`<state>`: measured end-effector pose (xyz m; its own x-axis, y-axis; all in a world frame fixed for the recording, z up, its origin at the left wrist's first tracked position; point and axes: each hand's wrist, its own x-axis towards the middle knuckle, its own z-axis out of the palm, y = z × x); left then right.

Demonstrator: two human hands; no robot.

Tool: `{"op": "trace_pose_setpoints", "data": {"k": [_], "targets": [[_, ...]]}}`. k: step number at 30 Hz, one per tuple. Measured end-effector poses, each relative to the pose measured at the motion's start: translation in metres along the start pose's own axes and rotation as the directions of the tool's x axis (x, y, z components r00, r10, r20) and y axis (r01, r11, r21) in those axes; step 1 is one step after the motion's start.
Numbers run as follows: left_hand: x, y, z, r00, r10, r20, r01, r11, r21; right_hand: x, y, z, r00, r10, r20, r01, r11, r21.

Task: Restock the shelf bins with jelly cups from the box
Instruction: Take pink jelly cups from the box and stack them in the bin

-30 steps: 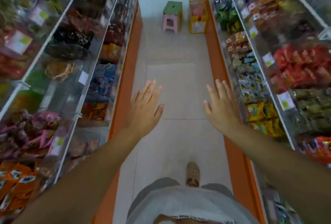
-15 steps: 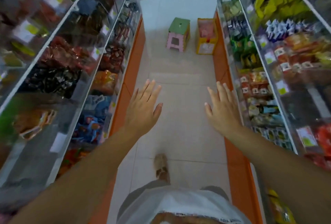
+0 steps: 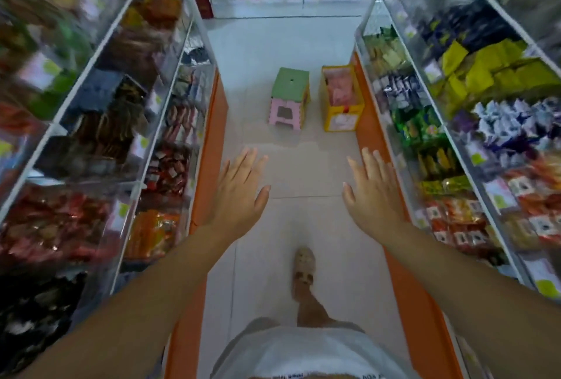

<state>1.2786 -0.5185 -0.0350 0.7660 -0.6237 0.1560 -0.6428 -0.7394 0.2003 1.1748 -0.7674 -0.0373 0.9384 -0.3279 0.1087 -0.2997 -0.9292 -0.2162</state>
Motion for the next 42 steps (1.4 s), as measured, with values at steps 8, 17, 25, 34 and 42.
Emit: {"op": "trace_pose_setpoints", "data": {"k": [8,17,25,34,42], "targets": [[0.200,-0.066,0.011,0.999,-0.029,0.025,0.028,0.998,0.053,0.222,0.021,0.018,0.999,-0.024,0.023,0.024,0.999,-0.024],[0.439,-0.140,0.043,0.995,0.086,0.055,-0.089,0.994,0.057,0.441,0.034,0.047,0.997,0.054,0.052,-0.048,0.994,-0.101],[0.644,-0.224,0.072,0.950,0.267,0.160,-0.271,0.962,0.009,0.616,0.026,0.079,0.965,0.258,0.041,-0.255,0.965,-0.066],[0.850,-0.235,0.113,0.853,0.501,0.148,-0.509,0.861,0.019,0.759,0.073,0.108,0.917,0.397,0.036,-0.395,0.917,-0.061],[0.998,-0.202,0.142,0.782,0.598,0.178,-0.614,0.787,0.053,0.865,0.139,0.118,0.880,0.473,0.041,-0.470,0.880,-0.062]]}}
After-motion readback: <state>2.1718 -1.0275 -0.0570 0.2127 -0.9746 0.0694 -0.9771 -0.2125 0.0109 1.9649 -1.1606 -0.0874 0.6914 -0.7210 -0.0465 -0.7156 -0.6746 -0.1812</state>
